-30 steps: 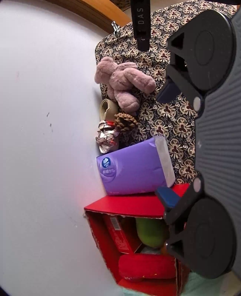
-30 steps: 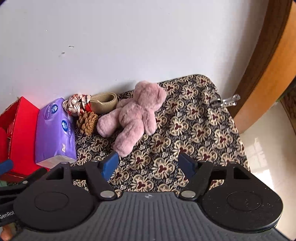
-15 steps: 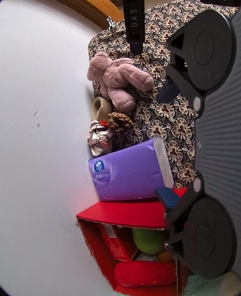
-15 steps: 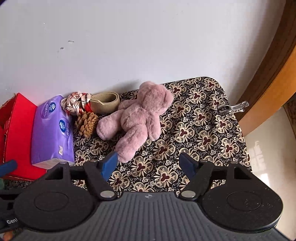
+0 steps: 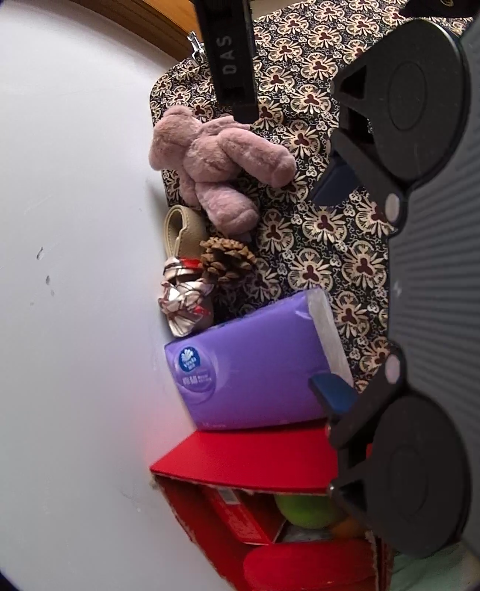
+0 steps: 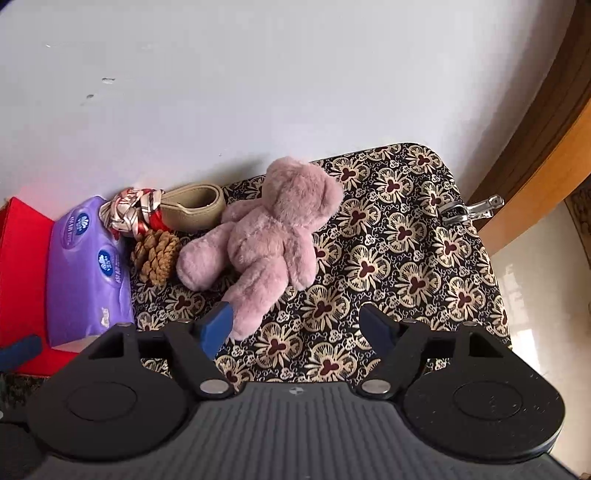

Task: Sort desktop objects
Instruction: 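Close the right gripper on the pink teddy bear's body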

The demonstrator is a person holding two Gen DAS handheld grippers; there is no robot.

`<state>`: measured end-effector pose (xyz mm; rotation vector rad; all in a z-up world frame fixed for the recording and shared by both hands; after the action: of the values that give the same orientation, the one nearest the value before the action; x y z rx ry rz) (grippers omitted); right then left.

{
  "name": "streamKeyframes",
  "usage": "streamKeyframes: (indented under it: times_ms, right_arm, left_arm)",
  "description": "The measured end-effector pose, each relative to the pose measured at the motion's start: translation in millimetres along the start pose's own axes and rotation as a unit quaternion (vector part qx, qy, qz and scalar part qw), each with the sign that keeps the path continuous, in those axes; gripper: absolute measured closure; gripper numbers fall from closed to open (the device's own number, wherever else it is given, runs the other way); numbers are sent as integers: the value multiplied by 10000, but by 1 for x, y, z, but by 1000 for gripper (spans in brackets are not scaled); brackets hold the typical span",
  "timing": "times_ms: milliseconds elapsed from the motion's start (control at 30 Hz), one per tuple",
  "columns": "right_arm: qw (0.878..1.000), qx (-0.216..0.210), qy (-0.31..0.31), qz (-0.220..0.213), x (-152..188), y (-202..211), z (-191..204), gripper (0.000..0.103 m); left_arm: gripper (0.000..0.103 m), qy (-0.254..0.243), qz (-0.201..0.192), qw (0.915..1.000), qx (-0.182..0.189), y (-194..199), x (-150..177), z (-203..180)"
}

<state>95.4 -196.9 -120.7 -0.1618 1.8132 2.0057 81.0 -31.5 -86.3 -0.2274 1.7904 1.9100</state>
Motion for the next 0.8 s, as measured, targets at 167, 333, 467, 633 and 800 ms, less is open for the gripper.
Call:
streamKeyframes:
  times_ms: [167, 333, 467, 633, 800]
  right_arm:
    - [9999, 35, -32, 122, -5, -11, -5, 25]
    - [9997, 155, -29, 159, -14, -20, -8, 23]
    - [9996, 222, 57, 186, -22, -30, -9, 16]
    - [9993, 197, 79, 321, -32, -47, -10, 16]
    - [9992, 119, -2, 394, -44, -62, -12, 11]
  left_arm:
    - [5, -100, 68, 9999, 121, -12, -5, -8]
    - [5, -303, 287, 9982, 428, -35, -9, -26]
    - [5, -542, 210, 9966, 586, -43, -12, -45]
    - [5, -689, 341, 9932, 877, -56, -20, -64]
    - [5, -716, 407, 9931, 835, -74, -32, -72]
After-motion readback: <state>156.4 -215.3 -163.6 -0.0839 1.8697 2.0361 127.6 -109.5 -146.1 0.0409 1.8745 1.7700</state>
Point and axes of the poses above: each gripper's, at about its wrist camera, not at the fingertips, and y roughly against the way its jaws point, z to its left, x to its underside, the point moved 4 cm from there along -y, roughly the way its jaws point
